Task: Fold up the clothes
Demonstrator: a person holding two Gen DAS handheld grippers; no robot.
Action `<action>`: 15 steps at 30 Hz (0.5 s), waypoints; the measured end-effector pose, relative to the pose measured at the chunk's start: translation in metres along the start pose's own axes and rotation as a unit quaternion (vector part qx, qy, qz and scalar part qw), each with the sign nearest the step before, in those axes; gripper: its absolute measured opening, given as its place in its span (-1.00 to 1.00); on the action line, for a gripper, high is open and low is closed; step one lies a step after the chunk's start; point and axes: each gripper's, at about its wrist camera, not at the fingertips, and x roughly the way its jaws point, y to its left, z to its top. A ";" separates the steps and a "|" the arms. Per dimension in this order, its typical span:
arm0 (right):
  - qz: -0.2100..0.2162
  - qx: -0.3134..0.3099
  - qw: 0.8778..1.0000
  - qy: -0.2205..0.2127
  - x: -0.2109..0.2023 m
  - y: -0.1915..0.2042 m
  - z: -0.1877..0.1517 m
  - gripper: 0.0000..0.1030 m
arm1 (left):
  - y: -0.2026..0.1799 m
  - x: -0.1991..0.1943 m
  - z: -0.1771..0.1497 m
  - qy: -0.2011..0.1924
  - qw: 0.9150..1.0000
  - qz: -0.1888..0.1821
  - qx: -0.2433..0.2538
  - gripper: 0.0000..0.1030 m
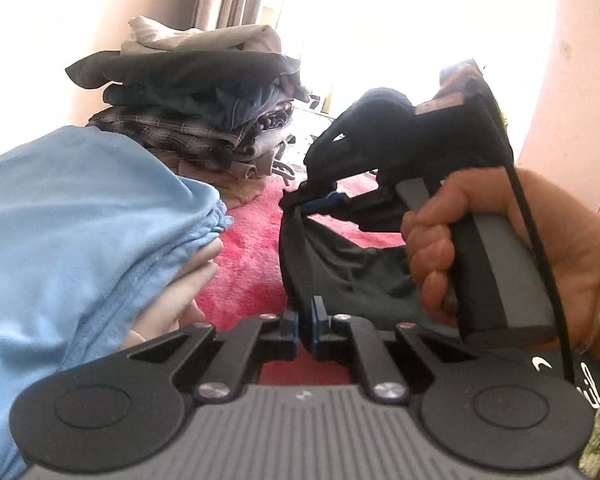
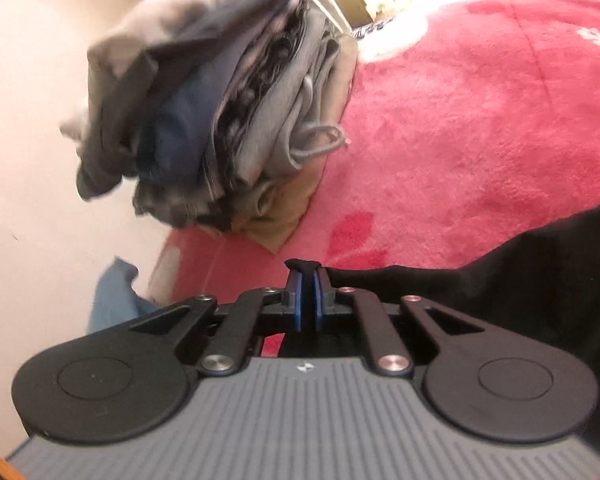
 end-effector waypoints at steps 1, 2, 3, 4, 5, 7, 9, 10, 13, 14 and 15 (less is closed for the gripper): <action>0.011 -0.002 1.000 -0.002 0.001 0.001 -0.001 -0.91 | 0.001 -0.001 -0.001 0.000 1.000 0.006 0.000 -0.88; 0.013 -0.010 1.000 0.001 0.005 0.003 -0.002 -0.91 | 0.001 0.000 -0.002 0.001 1.000 0.011 0.003 -0.88; 0.015 -0.019 1.000 0.005 0.009 0.005 -0.002 -0.91 | 0.002 0.000 -0.003 0.004 1.000 0.016 0.006 -0.88; 0.012 -0.029 0.999 0.010 0.015 0.006 -0.004 -0.91 | 0.003 0.003 -0.005 0.011 1.000 0.022 0.008 -0.88; 0.009 -0.039 0.999 0.015 0.021 0.008 -0.006 -0.91 | 0.004 0.006 -0.007 0.019 0.999 0.028 0.010 -0.88; 0.002 -0.057 0.998 0.028 0.035 0.008 -0.009 -0.90 | 0.006 0.010 -0.010 0.032 0.999 0.038 0.014 -0.88; -0.007 -0.071 0.997 0.043 0.051 0.007 -0.015 -0.89 | 0.006 0.010 -0.013 0.041 0.998 0.047 0.020 -0.87; -0.004 -0.073 0.997 0.036 0.053 0.007 -0.017 -0.88 | 0.006 0.010 -0.015 0.045 0.997 0.051 0.022 -0.84; 0.018 -0.032 0.999 0.022 0.050 -0.001 -0.006 -0.82 | 0.006 0.008 -0.019 0.051 0.996 0.061 0.028 -0.76; 0.022 -0.011 1.000 0.005 0.043 -0.007 -0.002 -0.78 | 0.006 0.007 -0.020 0.051 0.996 0.064 0.031 -0.76; 0.027 0.011 0.999 -0.013 0.035 -0.013 0.003 -0.66 | 0.006 0.004 -0.020 0.051 0.996 0.067 0.034 -0.75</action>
